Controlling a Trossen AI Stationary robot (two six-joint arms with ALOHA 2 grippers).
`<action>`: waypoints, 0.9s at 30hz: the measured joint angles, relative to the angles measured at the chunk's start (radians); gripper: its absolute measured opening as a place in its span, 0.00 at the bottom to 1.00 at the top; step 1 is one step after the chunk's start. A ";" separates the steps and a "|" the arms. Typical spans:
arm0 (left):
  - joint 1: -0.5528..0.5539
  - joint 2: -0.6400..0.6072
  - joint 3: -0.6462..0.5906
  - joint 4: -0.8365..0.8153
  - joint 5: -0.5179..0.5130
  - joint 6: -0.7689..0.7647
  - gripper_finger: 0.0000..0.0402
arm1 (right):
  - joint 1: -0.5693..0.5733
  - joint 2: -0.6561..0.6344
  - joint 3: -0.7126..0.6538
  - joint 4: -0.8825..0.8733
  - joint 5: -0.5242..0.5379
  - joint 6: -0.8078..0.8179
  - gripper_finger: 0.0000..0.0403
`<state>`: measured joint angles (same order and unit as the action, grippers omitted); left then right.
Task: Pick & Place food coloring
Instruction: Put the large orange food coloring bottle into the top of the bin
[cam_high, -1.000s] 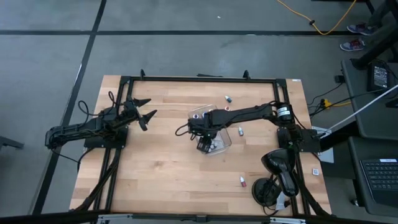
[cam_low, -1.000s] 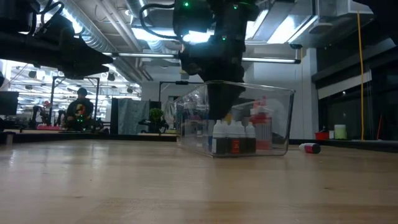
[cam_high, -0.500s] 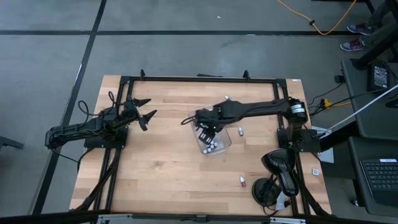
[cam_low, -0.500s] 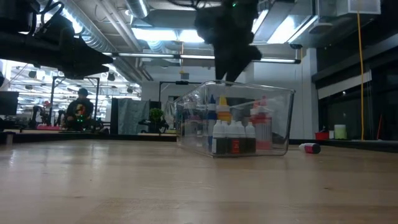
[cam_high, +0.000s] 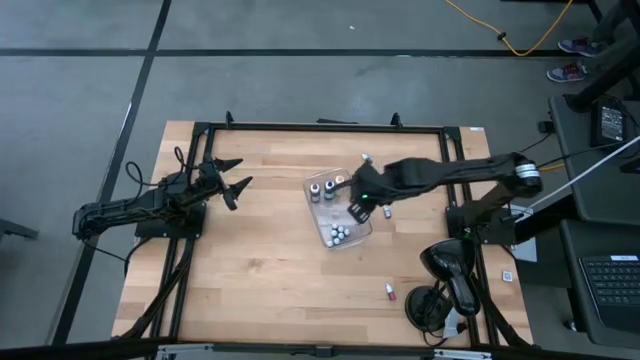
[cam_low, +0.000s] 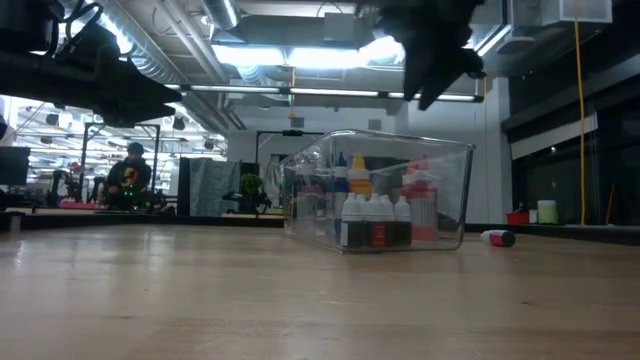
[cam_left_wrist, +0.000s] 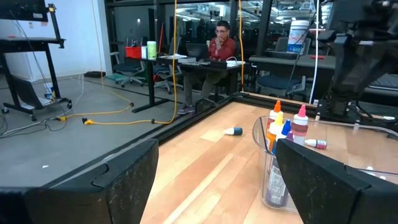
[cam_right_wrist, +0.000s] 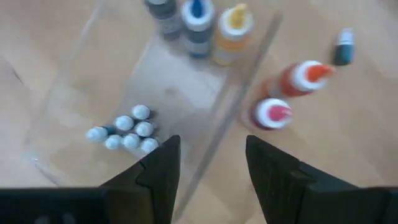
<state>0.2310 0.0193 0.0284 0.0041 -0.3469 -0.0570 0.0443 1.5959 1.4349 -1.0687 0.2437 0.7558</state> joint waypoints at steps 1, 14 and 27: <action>0.000 0.000 0.000 0.000 0.000 0.000 0.80 | -0.001 -0.023 -0.021 0.001 0.012 0.000 0.47; 0.000 0.000 0.000 0.000 0.000 0.000 0.80 | -0.225 -0.082 -0.087 0.051 0.043 -0.190 0.71; 0.000 0.000 0.000 0.000 0.000 0.000 0.80 | -0.331 0.110 -0.087 0.120 -0.080 -0.183 0.72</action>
<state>0.2310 0.0196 0.0284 0.0041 -0.3470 -0.0570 -0.2870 1.7054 1.3476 -0.9489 0.1635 0.5728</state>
